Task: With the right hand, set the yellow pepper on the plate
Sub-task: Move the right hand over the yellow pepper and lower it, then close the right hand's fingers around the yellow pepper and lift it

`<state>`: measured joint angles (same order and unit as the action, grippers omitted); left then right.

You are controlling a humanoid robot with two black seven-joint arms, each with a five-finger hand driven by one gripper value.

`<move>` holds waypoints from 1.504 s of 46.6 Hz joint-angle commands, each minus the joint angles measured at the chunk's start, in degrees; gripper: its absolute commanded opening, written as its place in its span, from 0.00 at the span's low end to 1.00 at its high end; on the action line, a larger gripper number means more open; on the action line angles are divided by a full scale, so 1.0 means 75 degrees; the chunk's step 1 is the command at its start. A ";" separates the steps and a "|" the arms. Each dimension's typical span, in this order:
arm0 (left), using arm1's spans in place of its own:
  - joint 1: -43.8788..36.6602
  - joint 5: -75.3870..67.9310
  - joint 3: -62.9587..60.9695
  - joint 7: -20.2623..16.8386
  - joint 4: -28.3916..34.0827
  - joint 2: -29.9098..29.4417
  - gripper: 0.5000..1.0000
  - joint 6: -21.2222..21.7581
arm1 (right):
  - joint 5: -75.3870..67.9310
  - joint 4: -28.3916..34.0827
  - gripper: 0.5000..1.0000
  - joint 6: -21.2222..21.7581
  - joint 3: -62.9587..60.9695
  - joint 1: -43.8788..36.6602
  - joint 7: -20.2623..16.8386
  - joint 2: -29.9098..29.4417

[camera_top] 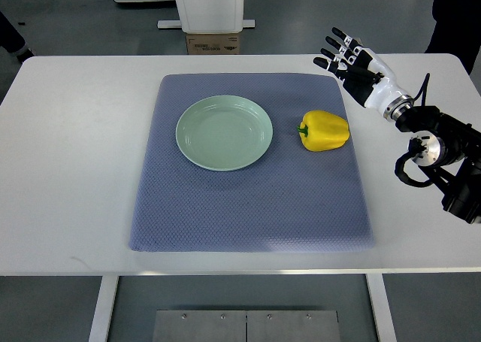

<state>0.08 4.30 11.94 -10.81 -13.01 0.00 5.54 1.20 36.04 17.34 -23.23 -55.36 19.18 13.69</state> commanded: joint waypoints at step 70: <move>0.0001 0.0000 0.0001 0.0000 0.0000 0.0000 1.00 -0.0001 | 0.4433 0.1968 0.95 -0.1890 0.5371 -0.2369 0.0525 0.1515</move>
<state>0.10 4.31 11.96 -10.81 -13.01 0.00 5.55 33.77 50.82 3.88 15.54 -72.99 22.36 25.25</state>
